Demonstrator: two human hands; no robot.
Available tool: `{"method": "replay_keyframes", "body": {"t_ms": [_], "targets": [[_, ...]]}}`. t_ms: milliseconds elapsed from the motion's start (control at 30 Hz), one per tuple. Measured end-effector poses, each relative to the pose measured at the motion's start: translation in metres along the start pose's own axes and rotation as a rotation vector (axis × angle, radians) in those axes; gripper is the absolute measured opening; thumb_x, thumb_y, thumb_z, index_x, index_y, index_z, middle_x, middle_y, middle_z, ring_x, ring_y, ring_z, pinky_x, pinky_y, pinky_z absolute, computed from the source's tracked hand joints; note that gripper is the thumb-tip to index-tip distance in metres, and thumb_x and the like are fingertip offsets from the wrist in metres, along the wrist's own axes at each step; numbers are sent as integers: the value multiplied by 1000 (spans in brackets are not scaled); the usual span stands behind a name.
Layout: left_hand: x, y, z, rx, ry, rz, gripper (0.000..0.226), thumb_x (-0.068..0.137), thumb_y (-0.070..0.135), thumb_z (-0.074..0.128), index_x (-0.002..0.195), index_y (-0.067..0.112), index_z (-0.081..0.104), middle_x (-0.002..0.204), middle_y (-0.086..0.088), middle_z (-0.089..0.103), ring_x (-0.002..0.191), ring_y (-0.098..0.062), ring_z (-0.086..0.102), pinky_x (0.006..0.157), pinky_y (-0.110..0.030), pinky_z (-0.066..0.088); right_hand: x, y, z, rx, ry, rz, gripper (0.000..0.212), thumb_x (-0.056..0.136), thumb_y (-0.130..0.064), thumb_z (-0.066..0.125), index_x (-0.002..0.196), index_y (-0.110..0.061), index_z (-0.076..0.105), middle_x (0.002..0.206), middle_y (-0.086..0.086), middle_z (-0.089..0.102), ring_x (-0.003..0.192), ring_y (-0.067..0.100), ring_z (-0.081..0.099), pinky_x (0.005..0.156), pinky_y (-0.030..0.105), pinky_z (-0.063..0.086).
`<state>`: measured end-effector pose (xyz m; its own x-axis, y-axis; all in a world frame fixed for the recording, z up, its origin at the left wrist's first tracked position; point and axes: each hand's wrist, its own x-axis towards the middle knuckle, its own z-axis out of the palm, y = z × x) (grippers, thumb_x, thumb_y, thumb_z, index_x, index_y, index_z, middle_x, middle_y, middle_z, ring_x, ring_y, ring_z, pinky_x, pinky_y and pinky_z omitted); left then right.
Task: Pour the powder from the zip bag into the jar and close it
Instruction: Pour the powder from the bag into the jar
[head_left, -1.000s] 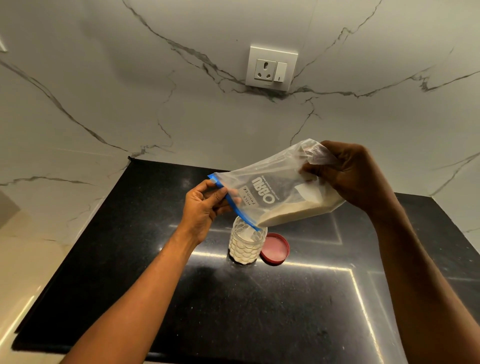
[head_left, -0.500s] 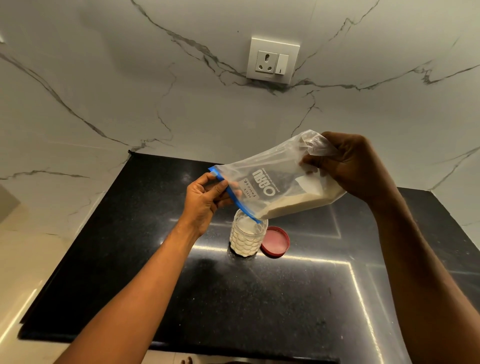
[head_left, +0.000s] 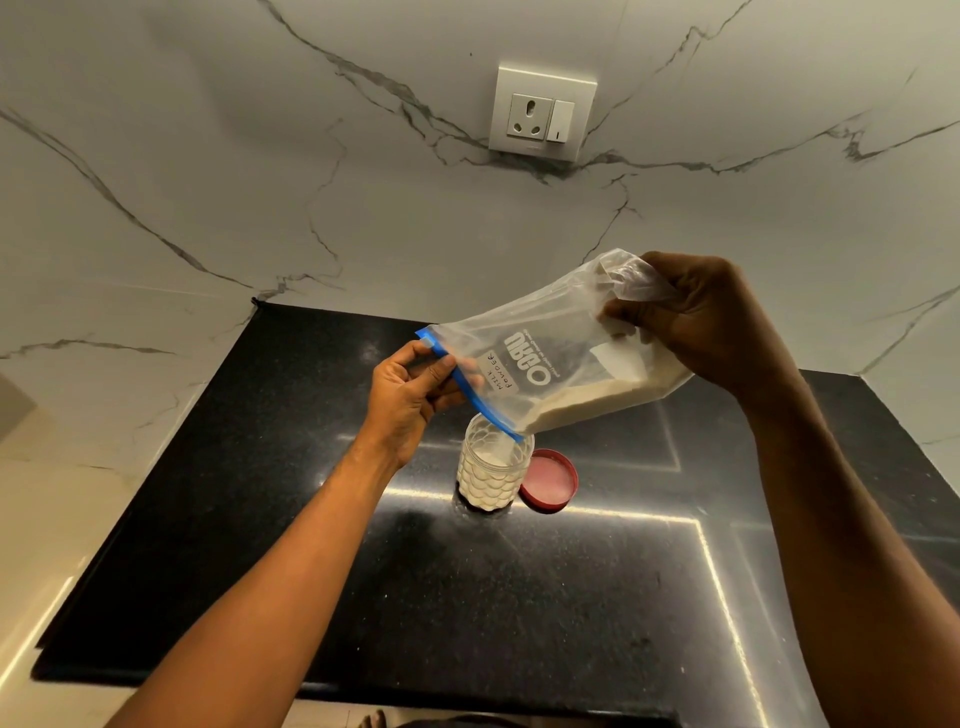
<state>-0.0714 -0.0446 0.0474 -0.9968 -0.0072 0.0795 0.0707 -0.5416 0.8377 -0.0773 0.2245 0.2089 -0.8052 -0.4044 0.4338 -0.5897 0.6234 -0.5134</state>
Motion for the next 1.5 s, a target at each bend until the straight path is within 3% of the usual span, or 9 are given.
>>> {"method": "replay_keyframes", "body": {"t_ms": [300, 467, 867, 1300, 1500], "targets": [[2, -2, 0, 18, 5, -10, 22, 94, 5, 59, 114, 11, 65, 113, -11, 75, 103, -32, 73, 77, -38, 63, 2, 4, 0, 35, 18, -1, 19, 85, -21, 75, 103, -19, 69, 86, -14, 68, 69, -7, 64, 64, 10, 49], [2, -1, 1, 13, 9, -19, 26, 89, 11, 64, 115, 10, 65, 114, -12, 75, 104, -32, 73, 78, -39, 64, 2, 5, 0, 43, 8, 12, 21, 85, -21, 75, 105, -18, 69, 87, -10, 69, 71, -5, 64, 67, 17, 51], [2, 0, 1, 25, 16, -17, 22, 96, 3, 57, 115, 10, 64, 111, -11, 76, 101, -31, 74, 79, -41, 64, 5, 2, 2, 26, -2, 18, 24, 85, -17, 75, 108, -10, 71, 85, -14, 66, 67, -11, 61, 63, 8, 45], [0, 0, -2, 20, -3, -4, 29, 87, 13, 65, 116, 13, 65, 116, -11, 74, 107, -32, 72, 79, -38, 63, 7, 0, 0, 6, 3, 14, 25, 86, -21, 74, 109, -12, 70, 87, -12, 67, 69, -8, 63, 65, 10, 48], [1, 1, -4, 15, -3, -8, 29, 87, 14, 65, 116, 14, 66, 116, -10, 74, 107, -32, 72, 79, -38, 63, 6, -2, 2, 13, -4, 16, 26, 86, -20, 74, 108, -8, 71, 87, -8, 68, 70, -3, 63, 66, 18, 49]]}}
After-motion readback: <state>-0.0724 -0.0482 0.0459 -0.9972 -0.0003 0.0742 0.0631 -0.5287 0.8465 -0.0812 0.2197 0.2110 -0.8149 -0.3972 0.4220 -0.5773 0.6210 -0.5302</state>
